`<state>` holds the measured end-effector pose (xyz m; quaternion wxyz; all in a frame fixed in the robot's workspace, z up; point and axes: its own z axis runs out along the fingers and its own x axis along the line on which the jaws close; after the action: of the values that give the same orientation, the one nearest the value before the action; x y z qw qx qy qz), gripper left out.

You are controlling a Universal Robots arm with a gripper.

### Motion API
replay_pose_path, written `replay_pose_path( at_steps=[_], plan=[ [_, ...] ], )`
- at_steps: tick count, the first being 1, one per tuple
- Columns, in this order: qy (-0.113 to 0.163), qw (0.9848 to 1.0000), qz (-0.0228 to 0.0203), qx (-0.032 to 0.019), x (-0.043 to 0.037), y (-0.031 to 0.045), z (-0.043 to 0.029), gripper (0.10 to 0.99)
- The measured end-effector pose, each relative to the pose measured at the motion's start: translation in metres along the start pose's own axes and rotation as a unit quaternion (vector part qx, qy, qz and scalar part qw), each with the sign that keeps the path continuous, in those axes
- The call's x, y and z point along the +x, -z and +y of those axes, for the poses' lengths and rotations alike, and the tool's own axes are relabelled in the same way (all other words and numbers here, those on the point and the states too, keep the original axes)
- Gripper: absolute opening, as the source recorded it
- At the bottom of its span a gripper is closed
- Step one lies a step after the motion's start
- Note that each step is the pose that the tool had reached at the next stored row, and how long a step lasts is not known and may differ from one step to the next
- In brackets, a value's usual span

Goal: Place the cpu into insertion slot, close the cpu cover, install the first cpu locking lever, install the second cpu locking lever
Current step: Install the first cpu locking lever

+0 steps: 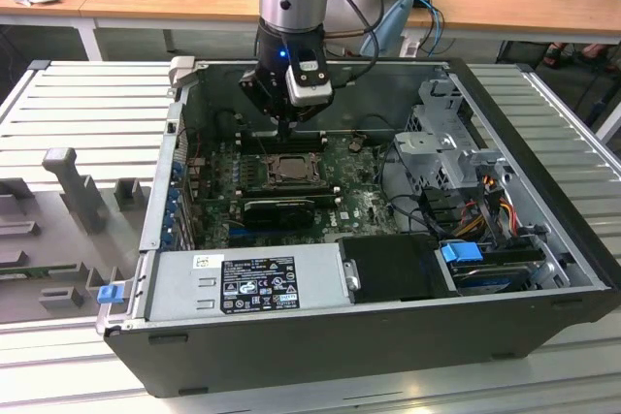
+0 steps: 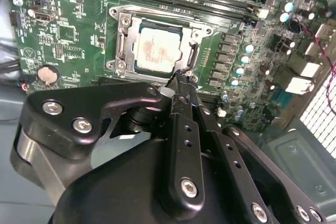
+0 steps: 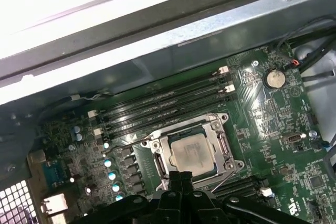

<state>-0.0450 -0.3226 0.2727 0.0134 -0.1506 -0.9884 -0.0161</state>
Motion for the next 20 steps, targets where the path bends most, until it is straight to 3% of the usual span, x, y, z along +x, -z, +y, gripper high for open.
replay_pose_path(
  at_steps=[5,12,14,16,20],
  plan=[
    [0.036,0.9994,0.0001,0.0008,0.0000,0.0000,0.0000,0.106],
    [0.074,0.9973,0.0000,0.0017,0.0000,0.0000,0.0000,0.106],
    [0.091,0.9959,-0.0001,0.0020,0.0000,-0.0001,0.0000,0.106],
    [0.116,0.9932,-0.0005,0.0025,0.0000,-0.0002,0.0000,0.106],
    [0.145,0.9894,-0.0018,0.0030,0.0000,-0.0003,0.0000,0.106]
  ],
)
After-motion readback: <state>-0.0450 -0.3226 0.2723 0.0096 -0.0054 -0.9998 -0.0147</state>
